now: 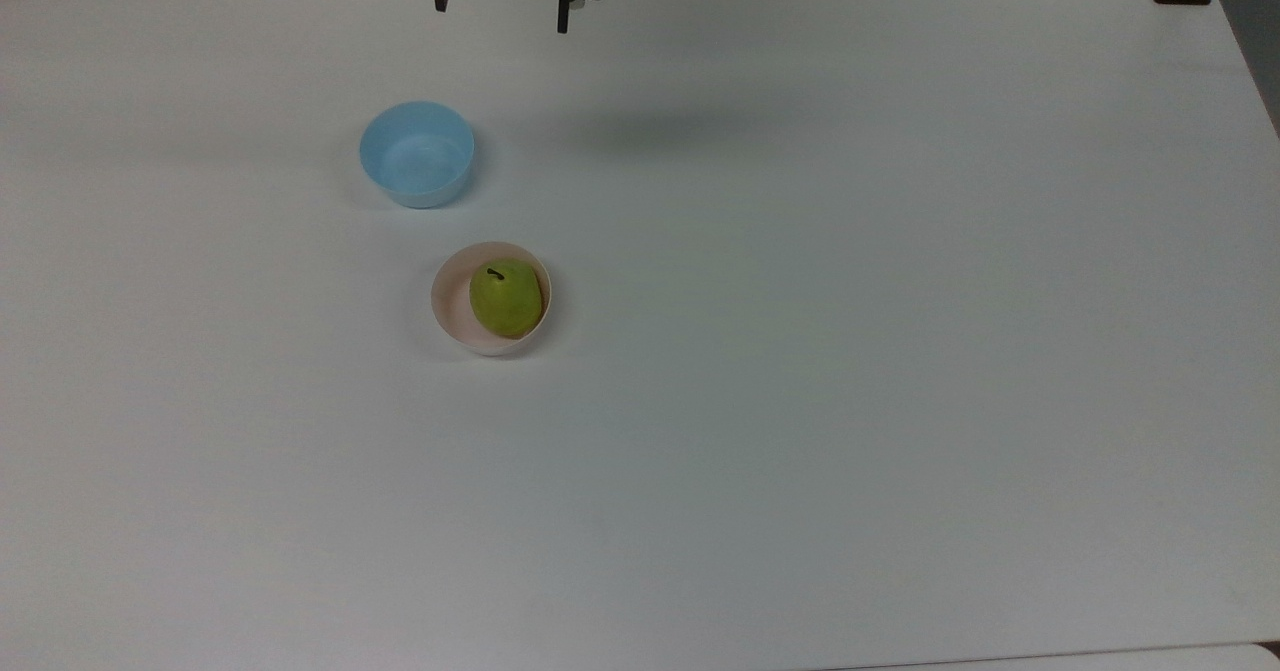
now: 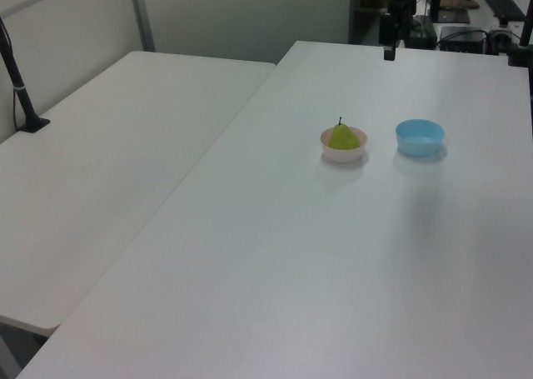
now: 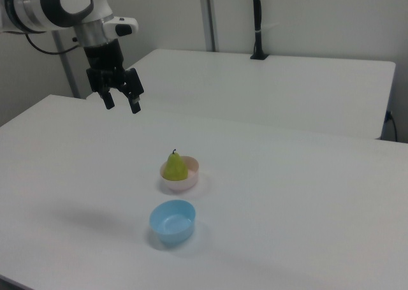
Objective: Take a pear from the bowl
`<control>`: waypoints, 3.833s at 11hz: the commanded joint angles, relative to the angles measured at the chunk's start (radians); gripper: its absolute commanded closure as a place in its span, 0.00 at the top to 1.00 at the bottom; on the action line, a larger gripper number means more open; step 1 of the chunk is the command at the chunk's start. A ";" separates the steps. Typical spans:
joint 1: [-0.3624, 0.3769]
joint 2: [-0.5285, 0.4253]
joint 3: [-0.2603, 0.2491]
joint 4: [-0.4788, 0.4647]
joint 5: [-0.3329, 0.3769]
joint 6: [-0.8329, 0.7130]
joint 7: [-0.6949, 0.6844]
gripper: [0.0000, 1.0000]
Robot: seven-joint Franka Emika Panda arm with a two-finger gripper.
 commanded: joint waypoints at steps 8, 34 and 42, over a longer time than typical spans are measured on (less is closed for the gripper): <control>-0.003 0.025 -0.003 -0.013 0.024 0.082 -0.110 1.00; -0.063 0.442 -0.004 -0.028 0.024 0.492 -0.227 0.70; -0.063 0.341 0.002 0.012 0.037 0.366 -0.210 0.44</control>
